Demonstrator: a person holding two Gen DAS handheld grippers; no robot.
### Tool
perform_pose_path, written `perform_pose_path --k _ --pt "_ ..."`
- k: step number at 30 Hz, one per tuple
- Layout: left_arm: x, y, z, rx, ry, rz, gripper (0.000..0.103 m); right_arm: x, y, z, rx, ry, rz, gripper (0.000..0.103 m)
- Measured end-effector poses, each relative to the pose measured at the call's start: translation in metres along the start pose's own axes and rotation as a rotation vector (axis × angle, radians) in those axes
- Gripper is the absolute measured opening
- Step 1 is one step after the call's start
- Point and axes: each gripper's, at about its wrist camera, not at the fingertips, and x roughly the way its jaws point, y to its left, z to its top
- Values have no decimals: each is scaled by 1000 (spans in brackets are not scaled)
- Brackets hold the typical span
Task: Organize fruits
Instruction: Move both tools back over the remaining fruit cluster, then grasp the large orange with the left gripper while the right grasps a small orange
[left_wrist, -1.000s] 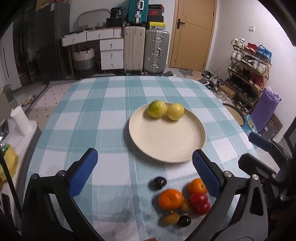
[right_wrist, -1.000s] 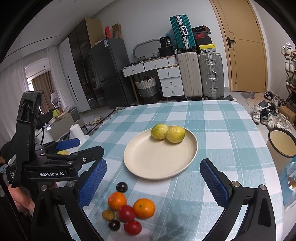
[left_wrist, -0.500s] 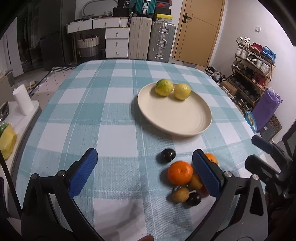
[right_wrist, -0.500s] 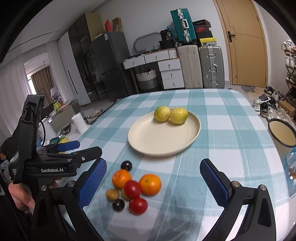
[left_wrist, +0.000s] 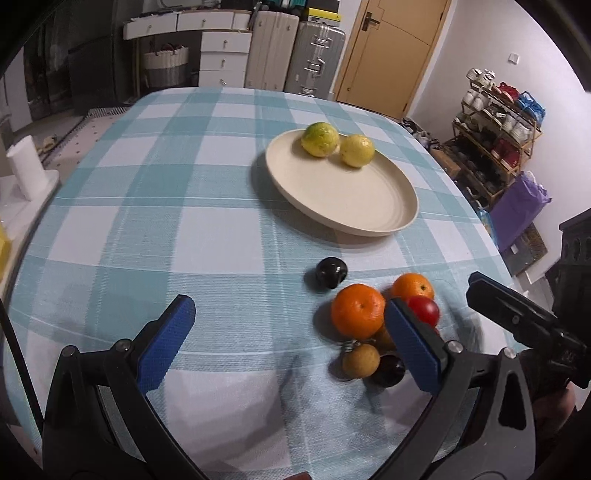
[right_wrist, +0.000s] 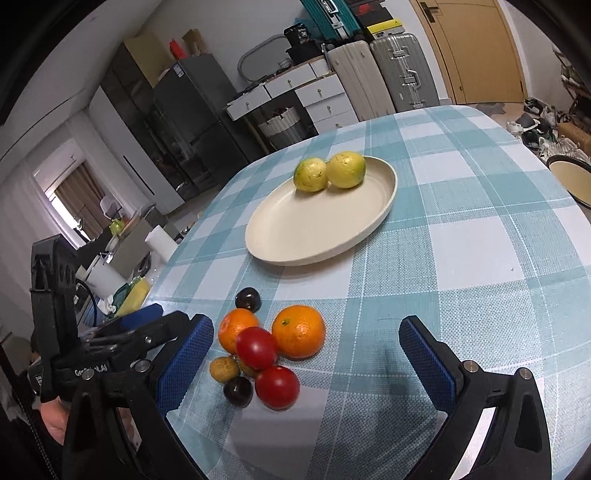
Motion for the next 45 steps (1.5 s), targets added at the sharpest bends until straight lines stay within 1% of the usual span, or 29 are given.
perform_pose_path --k 2,11,13,14,16,17,19,20,22,23,25,27,29,39,45 --pt "5 -2 1 5 18 -27 102 0 0 1 -1 -3 -1 103" --pt "31 -13 6 0 94 -88 101 5 1 3 -20 8 -5 103" --pt "37 -14 7 -11 116 -123 101 6 1 4 -26 10 -6 103" --pt "40 -13 8 -20 129 -138 99 6 1 4 -27 11 -6 103" --pt "47 -12 9 -49 160 -184 93 7 0 5 -27 13 -3 103" --pt "49 -11 9 -55 168 -190 88 8 -1 5 -27 13 -2 103" --pt "51 -10 10 -65 174 -204 85 9 -2 6 -26 15 0 103" --pt "52 -10 10 -67 176 -216 81 9 -3 6 -25 15 0 103" --pt "54 -9 12 -70 181 -228 77 10 -4 7 -23 13 4 103" --pt "55 -9 11 -73 186 -240 68 10 -4 7 -22 13 4 103" --pt "58 -10 12 -77 201 -269 60 11 -5 7 -18 15 7 103" --pt "59 -9 12 -76 211 -274 46 12 -6 7 -14 18 10 103" --pt "63 -10 10 -90 248 -331 37 12 -6 7 -14 20 8 103" --pt "57 -3 6 -110 235 -348 36 11 -6 10 -5 29 16 103" --pt "49 3 5 -118 226 -363 36 12 -4 14 27 55 46 103"
